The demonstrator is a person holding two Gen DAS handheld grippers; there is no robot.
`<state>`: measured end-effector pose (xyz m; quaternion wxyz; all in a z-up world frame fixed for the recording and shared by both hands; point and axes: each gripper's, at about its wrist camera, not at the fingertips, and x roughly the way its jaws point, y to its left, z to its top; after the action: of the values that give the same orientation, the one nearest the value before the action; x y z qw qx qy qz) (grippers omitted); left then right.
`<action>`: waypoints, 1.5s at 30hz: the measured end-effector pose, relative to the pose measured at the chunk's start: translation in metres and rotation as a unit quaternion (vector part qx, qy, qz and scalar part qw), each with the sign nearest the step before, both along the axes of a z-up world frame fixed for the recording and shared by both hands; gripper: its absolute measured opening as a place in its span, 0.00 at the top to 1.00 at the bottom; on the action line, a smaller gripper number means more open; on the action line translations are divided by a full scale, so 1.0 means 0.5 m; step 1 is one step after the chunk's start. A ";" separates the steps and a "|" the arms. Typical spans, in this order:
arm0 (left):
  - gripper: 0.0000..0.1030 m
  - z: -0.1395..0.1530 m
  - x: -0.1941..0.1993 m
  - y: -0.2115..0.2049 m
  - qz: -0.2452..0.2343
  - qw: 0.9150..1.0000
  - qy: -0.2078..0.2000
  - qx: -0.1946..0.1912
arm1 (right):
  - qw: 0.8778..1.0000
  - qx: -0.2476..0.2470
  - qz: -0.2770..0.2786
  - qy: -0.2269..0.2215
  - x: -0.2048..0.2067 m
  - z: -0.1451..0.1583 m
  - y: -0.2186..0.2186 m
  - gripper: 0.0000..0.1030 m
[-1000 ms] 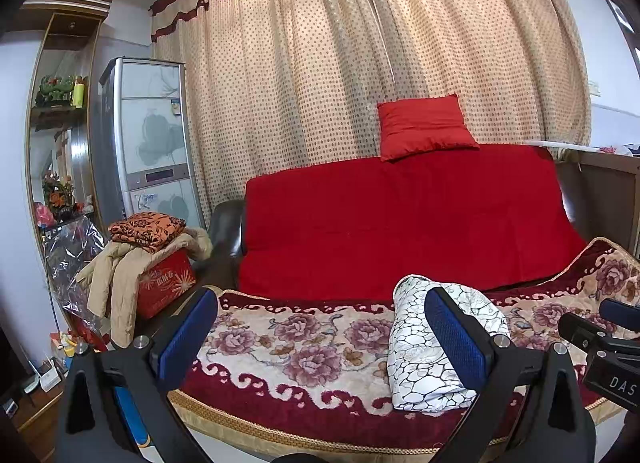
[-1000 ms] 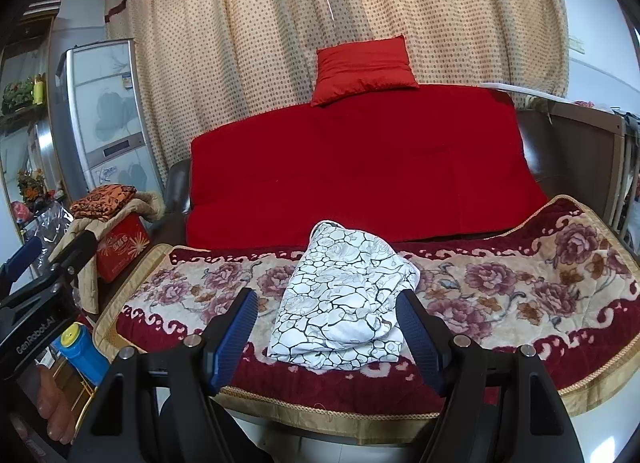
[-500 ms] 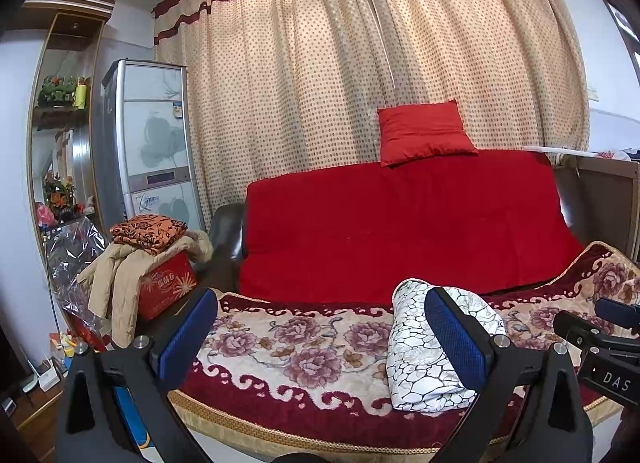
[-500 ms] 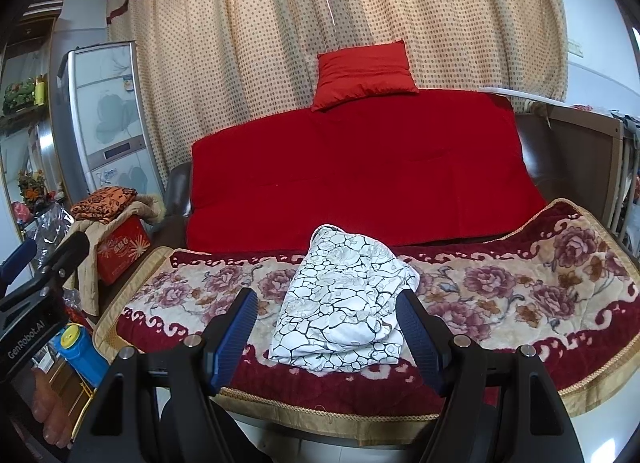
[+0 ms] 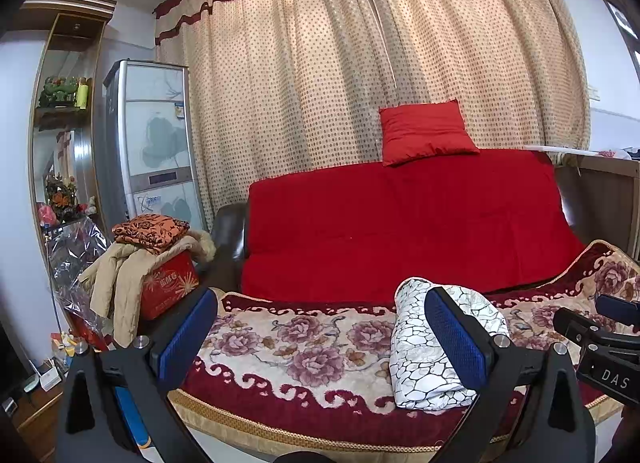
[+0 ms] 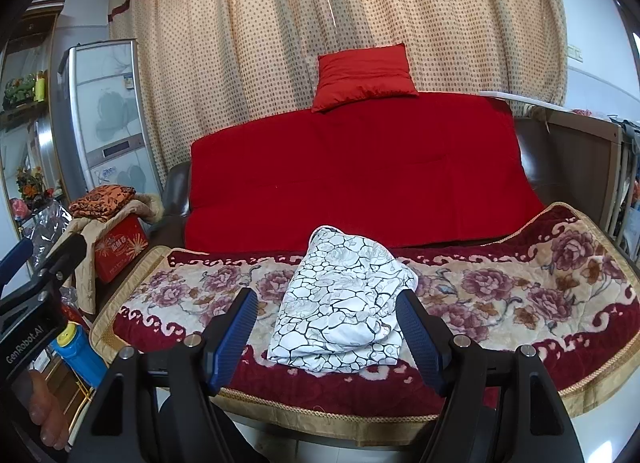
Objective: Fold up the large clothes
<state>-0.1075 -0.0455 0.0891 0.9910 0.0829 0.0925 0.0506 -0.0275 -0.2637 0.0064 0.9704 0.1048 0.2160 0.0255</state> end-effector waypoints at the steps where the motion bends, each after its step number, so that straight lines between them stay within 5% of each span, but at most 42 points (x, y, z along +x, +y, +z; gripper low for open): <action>1: 0.00 -0.001 0.001 0.000 0.000 1.000 0.001 0.002 | 1.000 0.000 0.001 0.001 0.000 -0.001 0.001 0.27; 45: 0.00 -0.045 0.056 0.032 -0.010 0.999 0.048 -0.010 | 0.999 -0.038 0.005 0.018 0.064 -0.012 0.060 0.27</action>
<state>-0.0797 -0.0293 0.0664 0.9867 0.0761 0.1392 0.0352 0.0046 -0.2335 0.0002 0.9695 0.0671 0.2349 0.0200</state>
